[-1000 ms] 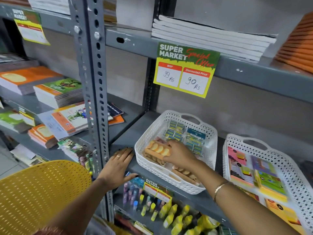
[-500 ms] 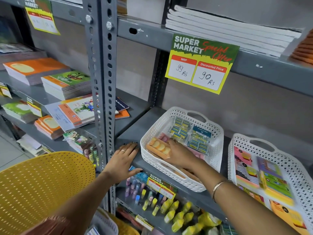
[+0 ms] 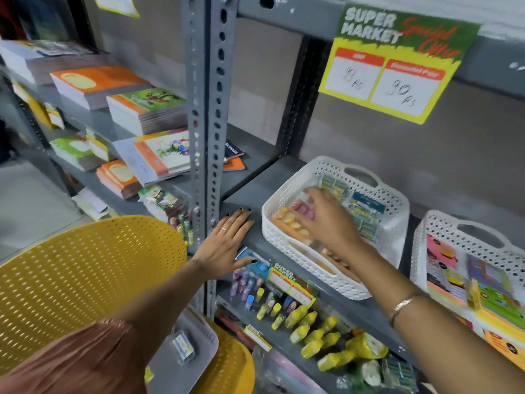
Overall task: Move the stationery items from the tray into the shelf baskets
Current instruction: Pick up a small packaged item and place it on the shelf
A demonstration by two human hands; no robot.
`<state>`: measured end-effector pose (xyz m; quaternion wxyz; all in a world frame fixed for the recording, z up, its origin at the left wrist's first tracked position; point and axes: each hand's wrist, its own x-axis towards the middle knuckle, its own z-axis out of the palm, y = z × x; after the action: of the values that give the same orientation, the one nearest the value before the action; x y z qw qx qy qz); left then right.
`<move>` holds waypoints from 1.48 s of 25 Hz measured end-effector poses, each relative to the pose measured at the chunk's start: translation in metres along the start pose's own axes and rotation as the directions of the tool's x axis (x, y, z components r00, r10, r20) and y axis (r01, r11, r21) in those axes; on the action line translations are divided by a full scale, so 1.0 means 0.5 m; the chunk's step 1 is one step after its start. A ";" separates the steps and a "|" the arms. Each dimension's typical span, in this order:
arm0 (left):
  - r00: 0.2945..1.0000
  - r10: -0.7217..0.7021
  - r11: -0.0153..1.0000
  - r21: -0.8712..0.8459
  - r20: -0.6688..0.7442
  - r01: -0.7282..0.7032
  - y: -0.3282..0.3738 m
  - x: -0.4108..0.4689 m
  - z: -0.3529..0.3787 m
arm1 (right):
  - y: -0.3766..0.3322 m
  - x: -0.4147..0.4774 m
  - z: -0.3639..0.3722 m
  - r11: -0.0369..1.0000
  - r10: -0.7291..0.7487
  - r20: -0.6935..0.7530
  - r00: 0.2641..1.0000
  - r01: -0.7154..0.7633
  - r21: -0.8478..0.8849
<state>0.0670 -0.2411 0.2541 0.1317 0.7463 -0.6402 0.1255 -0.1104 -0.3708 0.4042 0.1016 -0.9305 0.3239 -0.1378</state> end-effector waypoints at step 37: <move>0.715 -0.515 0.827 0.057 0.472 0.559 0.139 -0.754 0.404 | -0.198 -0.217 0.912 0.997 -0.069 0.570 0.818 0.048 0.053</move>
<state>-0.0539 0.0246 -0.0662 0.0376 0.9005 -0.4130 -0.1307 0.0118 -0.1807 -0.0182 0.2065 -0.9365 0.2473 0.1387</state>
